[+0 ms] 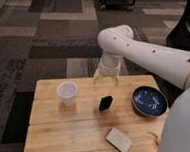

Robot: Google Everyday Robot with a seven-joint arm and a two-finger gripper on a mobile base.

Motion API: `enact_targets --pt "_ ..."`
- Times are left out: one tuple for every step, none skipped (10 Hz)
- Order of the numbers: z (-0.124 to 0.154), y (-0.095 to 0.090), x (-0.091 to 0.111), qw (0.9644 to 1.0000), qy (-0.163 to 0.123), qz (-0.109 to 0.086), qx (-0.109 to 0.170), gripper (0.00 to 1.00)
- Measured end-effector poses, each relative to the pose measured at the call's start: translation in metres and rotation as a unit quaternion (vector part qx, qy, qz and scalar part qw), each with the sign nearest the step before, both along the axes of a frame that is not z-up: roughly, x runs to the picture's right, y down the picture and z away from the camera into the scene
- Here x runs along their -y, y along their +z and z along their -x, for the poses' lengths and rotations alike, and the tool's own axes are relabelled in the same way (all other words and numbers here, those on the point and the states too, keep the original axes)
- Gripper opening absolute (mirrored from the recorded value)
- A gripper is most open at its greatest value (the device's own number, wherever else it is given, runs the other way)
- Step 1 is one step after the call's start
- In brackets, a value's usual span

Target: Pick up the ceramic bowl

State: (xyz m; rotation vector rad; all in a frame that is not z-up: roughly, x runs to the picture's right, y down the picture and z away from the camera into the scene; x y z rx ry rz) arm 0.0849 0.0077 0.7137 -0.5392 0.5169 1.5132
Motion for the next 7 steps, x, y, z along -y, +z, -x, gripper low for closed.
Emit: enact_targets --pt "-0.0153 0.0025 0.0007 0.9999 0.007 -0.007 -0.005 0.65" --pt "-0.0217 0.0029 0.0007 0.9999 0.011 -0.01 -0.009 0.65" --pt "-0.0225 0.0031 0.0008 0.9998 0.012 -0.011 -0.009 0.65" --pt "-0.0209 0.0033 0.0016 0.9998 0.011 -0.012 -0.008 0.65" --pt "-0.0227 0.003 0.0012 0.9998 0.012 -0.011 -0.009 0.65" --pt "-0.0208 0.0033 0.0013 0.9998 0.011 -0.011 -0.008 0.65" --pt "-0.0205 0.0032 0.0015 0.9998 0.011 -0.012 -0.008 0.65"
